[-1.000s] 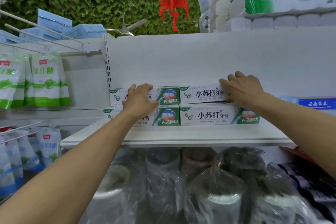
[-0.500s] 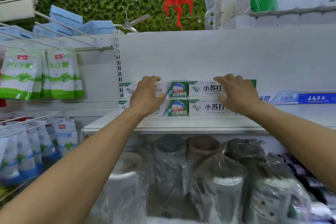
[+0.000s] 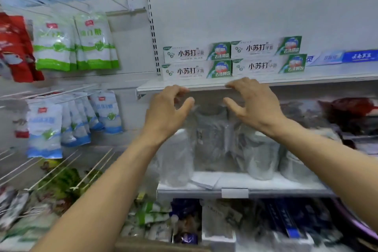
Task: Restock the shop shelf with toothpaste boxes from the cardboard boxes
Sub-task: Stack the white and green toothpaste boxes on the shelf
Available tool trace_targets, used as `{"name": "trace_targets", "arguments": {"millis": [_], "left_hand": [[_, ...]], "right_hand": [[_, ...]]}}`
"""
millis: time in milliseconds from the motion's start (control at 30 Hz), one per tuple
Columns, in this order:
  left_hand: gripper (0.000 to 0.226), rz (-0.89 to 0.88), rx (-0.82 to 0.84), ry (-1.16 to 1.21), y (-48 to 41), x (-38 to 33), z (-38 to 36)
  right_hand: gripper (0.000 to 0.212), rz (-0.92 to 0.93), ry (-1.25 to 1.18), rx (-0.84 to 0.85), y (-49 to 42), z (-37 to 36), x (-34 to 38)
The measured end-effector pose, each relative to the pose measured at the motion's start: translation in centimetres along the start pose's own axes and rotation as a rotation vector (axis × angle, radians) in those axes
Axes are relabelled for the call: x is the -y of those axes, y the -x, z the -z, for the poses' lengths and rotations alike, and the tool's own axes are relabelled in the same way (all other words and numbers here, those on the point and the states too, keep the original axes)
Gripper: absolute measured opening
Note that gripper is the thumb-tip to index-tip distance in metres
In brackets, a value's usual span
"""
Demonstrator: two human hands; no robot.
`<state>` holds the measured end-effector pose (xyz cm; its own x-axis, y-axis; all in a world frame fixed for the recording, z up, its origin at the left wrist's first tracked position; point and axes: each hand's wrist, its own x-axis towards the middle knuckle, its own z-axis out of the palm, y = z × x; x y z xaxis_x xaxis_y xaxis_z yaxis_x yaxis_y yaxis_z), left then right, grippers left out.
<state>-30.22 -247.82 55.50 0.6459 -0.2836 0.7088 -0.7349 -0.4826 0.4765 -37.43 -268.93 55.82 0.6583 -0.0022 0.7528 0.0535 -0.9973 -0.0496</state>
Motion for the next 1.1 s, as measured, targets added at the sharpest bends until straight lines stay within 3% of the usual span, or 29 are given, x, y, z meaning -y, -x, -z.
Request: {"name": "trace_targets", "arguments": {"millis": [167, 367, 633, 700, 800, 833, 967, 1100], "left_hand": [[0.021, 0.117, 0.135, -0.033, 6.2, 3.5, 1.6], [0.02, 0.297, 0.31, -0.002, 15.5, 8.6, 1.6], [0.01, 0.714, 0.53, 0.153, 29.4, 15.3, -1.2], [0.011, 0.83, 0.569, 0.163, 32.5, 17.0, -2.8], [0.022, 0.997, 0.709, 0.162, 36.8, 19.1, -6.3], [0.026, 1.035, 0.767, 0.165, 38.1, 19.5, -7.6], [0.033, 1.144, 0.867, 0.212, 42.8, 20.5, -13.1], [0.041, 1.237, 0.833, 0.22, 45.8, 21.5, -17.8]], "right_hand": [[0.038, -0.019, -0.049, 0.121, 5.8, -2.5, 5.5], [0.037, -0.124, -0.143, 0.395, 13.3, -6.4, 10.3], [0.032, -0.384, -0.323, 0.806, 24.4, -13.9, 14.0], [0.03, -0.491, -0.359, 0.908, 27.1, -16.6, 14.2], [0.006, -0.688, -0.461, 1.026, 31.4, -20.6, 14.5], [0.014, -0.797, -0.514, 1.06, 33.0, -22.0, 14.7], [0.015, -1.404, -0.75, 1.15, 38.4, -26.2, 15.6], [0.02, -1.721, -0.865, 1.08, 41.8, -28.9, 16.6]]}}
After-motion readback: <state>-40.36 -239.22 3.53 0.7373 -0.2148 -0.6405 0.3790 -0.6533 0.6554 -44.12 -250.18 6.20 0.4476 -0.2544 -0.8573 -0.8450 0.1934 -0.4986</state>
